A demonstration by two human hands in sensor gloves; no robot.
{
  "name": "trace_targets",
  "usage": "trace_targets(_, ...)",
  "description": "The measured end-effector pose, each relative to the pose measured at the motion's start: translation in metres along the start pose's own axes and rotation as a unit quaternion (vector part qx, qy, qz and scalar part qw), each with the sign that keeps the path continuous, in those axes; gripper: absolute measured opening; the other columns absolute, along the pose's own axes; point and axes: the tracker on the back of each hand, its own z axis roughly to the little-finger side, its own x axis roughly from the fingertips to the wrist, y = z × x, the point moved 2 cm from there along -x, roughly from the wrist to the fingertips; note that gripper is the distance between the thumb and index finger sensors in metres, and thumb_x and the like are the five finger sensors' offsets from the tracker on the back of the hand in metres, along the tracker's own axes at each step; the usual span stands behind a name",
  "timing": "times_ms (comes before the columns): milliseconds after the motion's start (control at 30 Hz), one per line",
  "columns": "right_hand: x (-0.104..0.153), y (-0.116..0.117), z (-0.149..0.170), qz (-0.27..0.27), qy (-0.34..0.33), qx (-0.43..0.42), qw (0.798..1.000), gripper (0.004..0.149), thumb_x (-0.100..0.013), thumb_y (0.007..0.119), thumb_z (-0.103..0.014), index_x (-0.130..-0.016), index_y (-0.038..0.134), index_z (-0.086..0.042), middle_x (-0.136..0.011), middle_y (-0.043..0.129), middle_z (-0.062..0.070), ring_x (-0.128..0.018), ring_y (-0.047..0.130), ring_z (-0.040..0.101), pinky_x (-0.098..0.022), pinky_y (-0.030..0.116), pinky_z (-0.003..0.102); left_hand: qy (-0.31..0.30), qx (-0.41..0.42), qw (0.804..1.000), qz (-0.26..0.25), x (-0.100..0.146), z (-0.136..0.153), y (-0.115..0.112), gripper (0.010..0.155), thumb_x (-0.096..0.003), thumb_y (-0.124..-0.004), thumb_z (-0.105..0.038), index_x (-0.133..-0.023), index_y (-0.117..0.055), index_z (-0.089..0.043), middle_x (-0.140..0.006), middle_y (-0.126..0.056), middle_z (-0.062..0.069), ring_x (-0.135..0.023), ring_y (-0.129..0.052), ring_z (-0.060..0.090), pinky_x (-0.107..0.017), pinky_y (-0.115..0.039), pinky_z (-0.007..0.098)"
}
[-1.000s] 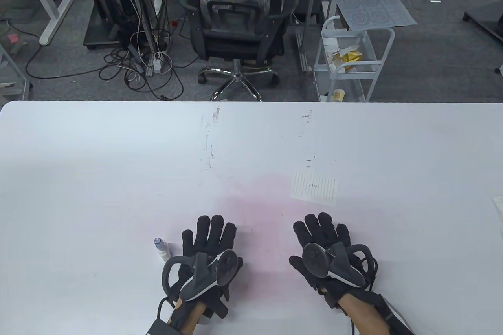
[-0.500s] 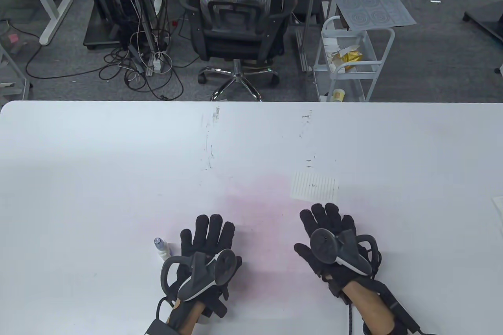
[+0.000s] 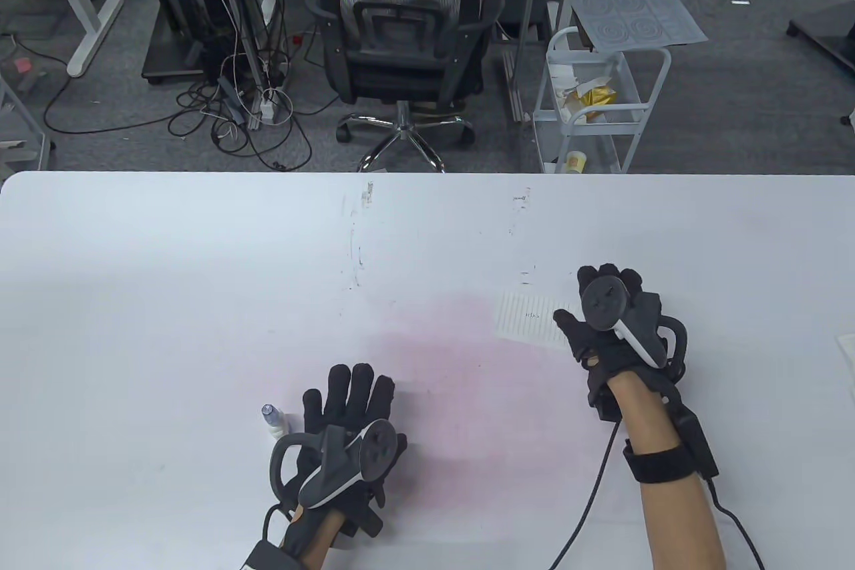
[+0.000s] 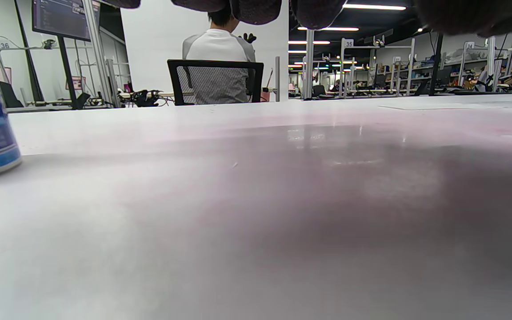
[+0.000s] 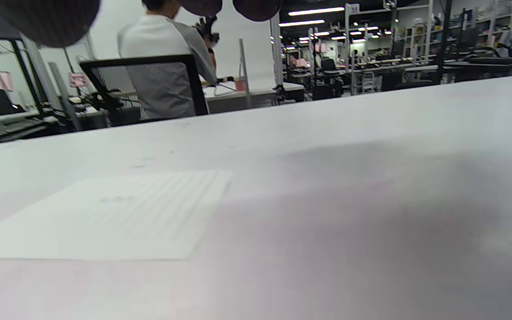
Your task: Brush correction fluid to cover black text
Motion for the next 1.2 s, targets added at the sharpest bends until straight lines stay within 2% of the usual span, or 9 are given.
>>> trace_targets(167,-0.018,0.033,0.012,-0.054,0.033,0.023,0.998,0.078,-0.038,0.066,-0.067,-0.102,0.036,-0.034,-0.109,0.031,-0.002,-0.105,0.028,0.037,-0.07,0.035,0.067,-0.001,0.001,1.0,0.0,0.0,0.0,0.0,0.079,-0.0396,-0.062,-0.069,-0.108,-0.038,-0.039,-0.12,-0.032,-0.001,-0.114,-0.035,0.033,-0.078,-0.043,0.062)
trace_targets(367,-0.024,0.057,0.015,-0.101,0.04,0.04,0.993,0.077,-0.038,0.067,-0.068,-0.102,0.037,-0.035,-0.109,0.031,-0.003,-0.105,0.028,0.037,-0.07,0.035,0.067,0.002,0.004,1.0,0.001,-0.001,0.003,0.0,0.079,-0.0396,-0.062,-0.069,-0.108,-0.038,-0.039,-0.12,-0.032,-0.001,-0.114,-0.035,0.033,-0.078,-0.043,0.062)
trace_targets(567,-0.024,0.057,0.009,-0.1,0.033,0.052,0.993,0.073,-0.039,0.066,-0.067,-0.1,0.045,-0.035,-0.109,0.035,-0.002,-0.105,0.03,0.037,-0.07,0.036,0.067,0.003,0.005,1.0,0.002,-0.001,0.003,0.0,0.079,-0.0397,-0.061,-0.069,-0.108,-0.038,-0.039,-0.12,-0.032,-0.001,-0.114,-0.035,0.033,-0.078,-0.043,0.062)
trace_targets(1200,-0.02,0.06,0.01,-0.119,0.027,0.054,0.991,0.069,-0.043,0.061,-0.067,-0.102,0.039,-0.037,-0.109,0.028,-0.003,-0.105,0.028,0.037,-0.071,0.036,0.065,0.008,0.005,1.0,0.003,0.0,0.005,0.001,0.079,-0.0396,-0.062,-0.069,-0.108,-0.038,-0.039,-0.12,-0.032,0.0,-0.114,-0.035,0.033,-0.078,-0.043,0.062)
